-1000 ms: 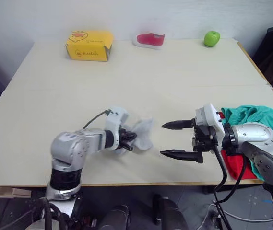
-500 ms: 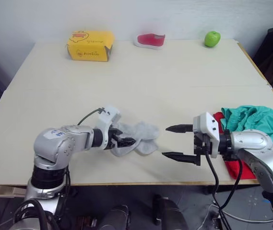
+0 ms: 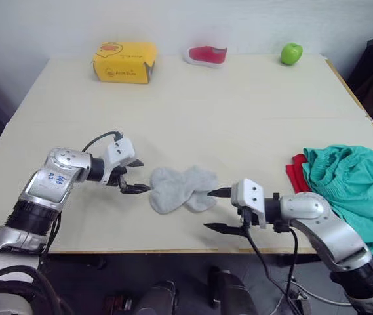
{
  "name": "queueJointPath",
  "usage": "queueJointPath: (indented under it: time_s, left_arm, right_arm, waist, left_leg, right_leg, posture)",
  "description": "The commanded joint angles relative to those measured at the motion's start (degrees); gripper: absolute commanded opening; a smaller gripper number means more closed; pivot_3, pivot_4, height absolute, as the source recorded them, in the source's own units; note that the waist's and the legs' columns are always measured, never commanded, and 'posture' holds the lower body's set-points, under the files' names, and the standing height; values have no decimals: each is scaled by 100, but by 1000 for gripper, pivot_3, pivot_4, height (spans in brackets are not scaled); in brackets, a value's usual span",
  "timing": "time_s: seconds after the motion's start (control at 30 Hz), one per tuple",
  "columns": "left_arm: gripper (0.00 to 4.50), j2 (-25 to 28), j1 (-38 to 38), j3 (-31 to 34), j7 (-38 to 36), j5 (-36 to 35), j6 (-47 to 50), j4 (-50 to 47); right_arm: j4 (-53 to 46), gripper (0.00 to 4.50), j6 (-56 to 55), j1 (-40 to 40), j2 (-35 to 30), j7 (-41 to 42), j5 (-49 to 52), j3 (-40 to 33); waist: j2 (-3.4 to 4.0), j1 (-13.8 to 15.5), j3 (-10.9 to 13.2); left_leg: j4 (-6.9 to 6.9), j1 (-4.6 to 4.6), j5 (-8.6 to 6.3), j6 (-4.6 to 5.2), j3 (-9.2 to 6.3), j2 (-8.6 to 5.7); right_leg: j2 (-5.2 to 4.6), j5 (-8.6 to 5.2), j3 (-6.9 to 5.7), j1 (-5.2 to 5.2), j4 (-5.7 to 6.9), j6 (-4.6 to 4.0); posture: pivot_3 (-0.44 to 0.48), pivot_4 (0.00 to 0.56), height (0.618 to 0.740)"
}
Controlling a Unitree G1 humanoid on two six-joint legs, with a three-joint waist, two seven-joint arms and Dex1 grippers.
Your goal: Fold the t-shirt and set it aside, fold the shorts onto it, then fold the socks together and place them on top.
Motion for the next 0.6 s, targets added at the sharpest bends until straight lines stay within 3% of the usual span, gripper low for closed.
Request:
queueJointPath:
  time_s: [0.03, 0.2, 0.3, 0.6]
  left_arm:
    - [4500, -362, -452, -40, -189, 350, -907, 797]
    - [4500, -763, -826, -154, -213, 877, -1774, 1712]
    - [3931, -885, -884, -133, -401, 938, -2061, 2003]
    - [1278, -739, -451, -73, -1241, 799, -2121, 1476]
  right_arm:
    - [288, 3961, -270, -93, 183, -147, -364, 201]
    - [619, 3961, -343, -191, 456, -296, -609, 244]
    - [718, 3412, -429, -169, 499, -342, -784, 292]
    - [771, 463, -637, -222, 413, -240, -877, 104]
  waist:
    - [-2, 19, -1]
    - [-3, -13, -2]
    - [-3, -9, -3]
    - [-3, -49, -5]
  left_leg:
    - [0, -7, 1, 1, 0, -1]
    - [2, -11, 3, 9, 13, -7]
    - [4, -2, 5, 11, 20, -7]
    - [8, 0, 6, 11, 24, -6]
  right_leg:
    - [0, 1, -1, -6, 0, 1]
    - [-3, 6, -4, -11, 2, 11]
    - [-3, 7, 2, -10, 3, 12]
    - [-1, 7, 8, -11, 23, 11]
  posture:
    - [0, 150, 740]
    - [0, 150, 740]
    - [0, 150, 740]
    - [0, 150, 740]
